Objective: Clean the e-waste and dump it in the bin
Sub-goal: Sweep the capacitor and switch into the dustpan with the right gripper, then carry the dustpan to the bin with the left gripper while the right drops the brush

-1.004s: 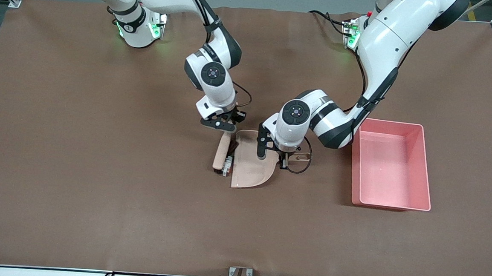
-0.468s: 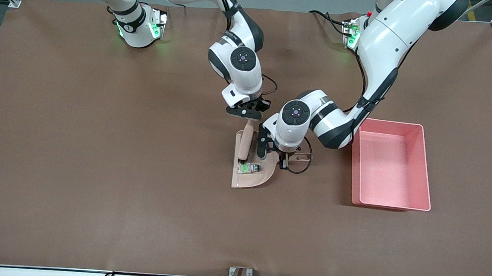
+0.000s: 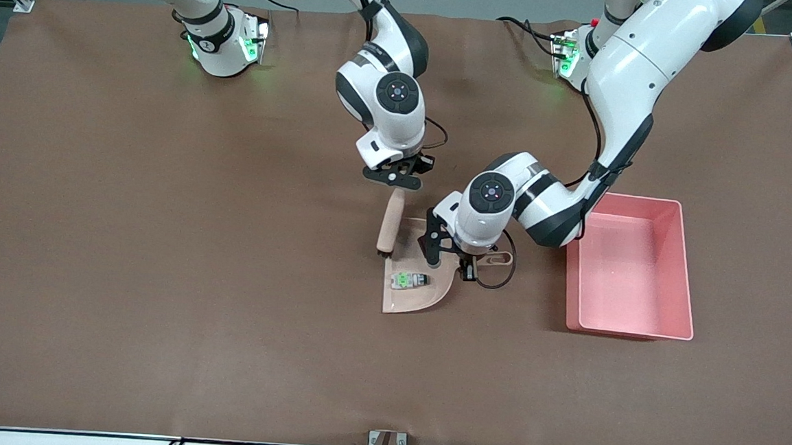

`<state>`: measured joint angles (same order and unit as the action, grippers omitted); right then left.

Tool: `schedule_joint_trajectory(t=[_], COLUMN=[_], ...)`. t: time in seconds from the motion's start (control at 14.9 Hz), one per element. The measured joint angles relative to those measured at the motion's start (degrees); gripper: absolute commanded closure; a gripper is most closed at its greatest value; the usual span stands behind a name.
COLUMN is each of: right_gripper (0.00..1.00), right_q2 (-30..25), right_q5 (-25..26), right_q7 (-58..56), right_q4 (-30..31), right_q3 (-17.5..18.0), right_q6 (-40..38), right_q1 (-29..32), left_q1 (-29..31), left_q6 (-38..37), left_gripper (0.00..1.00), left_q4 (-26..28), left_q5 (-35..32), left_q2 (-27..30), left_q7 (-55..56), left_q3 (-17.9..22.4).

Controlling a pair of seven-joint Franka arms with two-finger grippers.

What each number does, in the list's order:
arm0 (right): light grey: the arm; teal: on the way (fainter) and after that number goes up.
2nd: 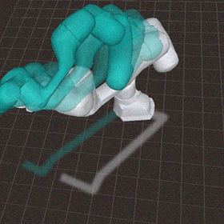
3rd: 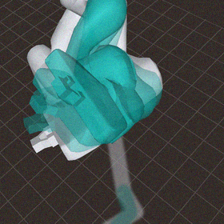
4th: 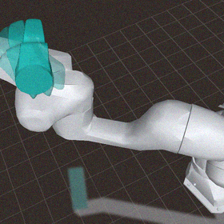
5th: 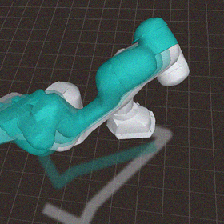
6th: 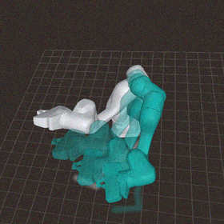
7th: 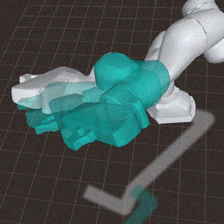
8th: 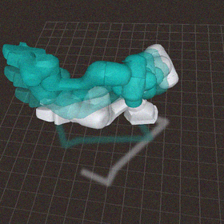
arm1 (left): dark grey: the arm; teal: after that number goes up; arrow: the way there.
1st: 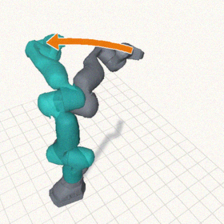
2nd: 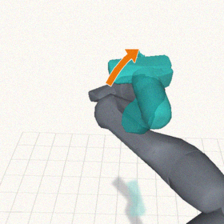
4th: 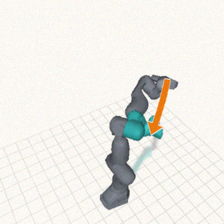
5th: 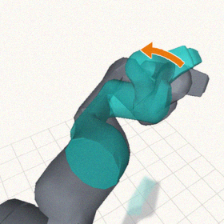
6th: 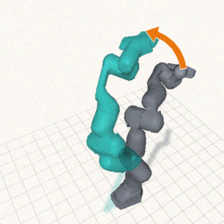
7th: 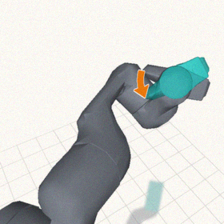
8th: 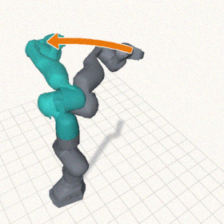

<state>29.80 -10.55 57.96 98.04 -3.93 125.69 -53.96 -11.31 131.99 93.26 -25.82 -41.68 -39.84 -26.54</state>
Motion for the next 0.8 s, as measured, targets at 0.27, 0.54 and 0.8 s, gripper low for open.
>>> schedule_joint_trajectory(t=[0.27,0.54,0.8], right_gripper=[1.00,1.00,1.00], right_q2=[-6.57,-16.35,-27.28], right_q5=[0.49,3.58,5.48], right_q7=[-2.78,-13.99,-31.98], right_q4=[3.65,14.26,28.91], right_q3=[-0.83,-1.42,-1.63], right_q6=[-2.97,-3.63,-2.57], right_q1=[7.95,18.63,30.23], left_q1=[3.19,9.03,15.08], left_q6=[0.84,1.09,1.17], left_gripper=[0.99,1.00,1.00], left_q4=[-0.15,-0.22,-0.78], left_q5=[1.64,1.67,1.67], left_q2=[0.00,0.02,0.45], left_q7=[-3.81,-8.91,-13.00], left_q3=[-2.52,-7.48,-12.39])
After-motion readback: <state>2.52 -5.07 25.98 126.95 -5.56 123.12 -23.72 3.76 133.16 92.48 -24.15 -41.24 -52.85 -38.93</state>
